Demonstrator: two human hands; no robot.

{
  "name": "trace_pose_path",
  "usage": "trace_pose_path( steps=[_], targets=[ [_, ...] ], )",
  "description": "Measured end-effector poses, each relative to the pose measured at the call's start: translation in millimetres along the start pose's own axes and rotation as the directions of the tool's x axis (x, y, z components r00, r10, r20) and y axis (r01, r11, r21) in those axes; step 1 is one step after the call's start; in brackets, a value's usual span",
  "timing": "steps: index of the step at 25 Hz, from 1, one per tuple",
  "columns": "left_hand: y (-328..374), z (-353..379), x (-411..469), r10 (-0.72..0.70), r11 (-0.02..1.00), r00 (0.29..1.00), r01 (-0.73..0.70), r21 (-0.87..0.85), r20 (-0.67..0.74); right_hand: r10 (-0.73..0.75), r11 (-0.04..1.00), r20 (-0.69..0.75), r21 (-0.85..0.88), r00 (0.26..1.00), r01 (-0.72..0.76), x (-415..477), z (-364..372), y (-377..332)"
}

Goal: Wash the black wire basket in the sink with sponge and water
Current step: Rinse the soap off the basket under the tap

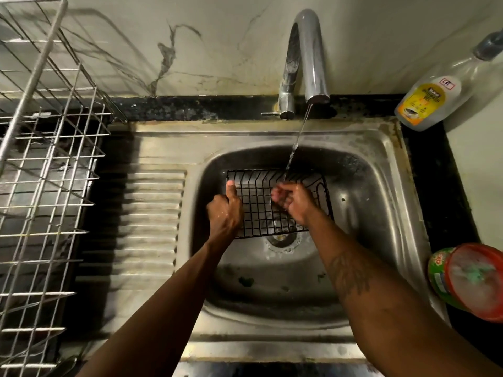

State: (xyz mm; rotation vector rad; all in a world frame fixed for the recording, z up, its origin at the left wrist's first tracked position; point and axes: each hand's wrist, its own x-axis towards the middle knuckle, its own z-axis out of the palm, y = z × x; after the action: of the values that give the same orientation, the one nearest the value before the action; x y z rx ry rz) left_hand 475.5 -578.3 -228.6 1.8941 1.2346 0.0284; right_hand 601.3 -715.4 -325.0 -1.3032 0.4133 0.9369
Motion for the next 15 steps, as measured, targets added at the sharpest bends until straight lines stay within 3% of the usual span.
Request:
trace_pose_path(
  steps=[1,3,5,7,9,11,12,13,15],
  targets=[
    [-1,4,6,0.001,1.000,1.000,-0.001,-0.021,0.006,0.059,0.998,0.080,-0.023,0.995,-0.057,-1,8,2],
    [-9,12,23,0.016,0.999,1.000,-0.016,-0.037,-0.004,0.200,0.957,0.203,-0.250,0.959,-0.147,-4,20,4],
    [-19,23,35,0.044,0.998,0.998,-0.046,-0.030,-0.049,0.270,0.898,0.281,-0.418,0.921,-0.136,-1,17,3],
    [-25,37,39,0.097,0.995,0.992,-0.099,-0.027,-0.086,0.141,0.943,0.265,-0.329,0.954,-0.048,8,9,-1],
    [-26,46,36,0.151,0.987,0.982,-0.155,-0.030,-0.110,-0.070,0.986,0.101,-0.146,0.992,0.084,17,6,-12],
    [-31,53,38,0.203,0.977,0.969,-0.210,-0.035,-0.142,-0.144,0.988,0.025,-0.053,0.989,0.146,20,6,-17],
    [-34,56,42,0.214,0.975,0.967,-0.220,-0.033,-0.136,-0.129,0.985,0.050,-0.105,0.990,0.134,16,7,-17],
    [-37,58,46,0.225,0.973,0.966,-0.229,-0.024,-0.124,-0.084,0.958,0.107,-0.264,0.991,0.109,10,6,-14],
    [-40,66,52,0.235,0.971,0.965,-0.239,-0.021,-0.113,0.083,0.732,0.255,-0.672,0.963,0.115,0,1,-8]
  ],
)
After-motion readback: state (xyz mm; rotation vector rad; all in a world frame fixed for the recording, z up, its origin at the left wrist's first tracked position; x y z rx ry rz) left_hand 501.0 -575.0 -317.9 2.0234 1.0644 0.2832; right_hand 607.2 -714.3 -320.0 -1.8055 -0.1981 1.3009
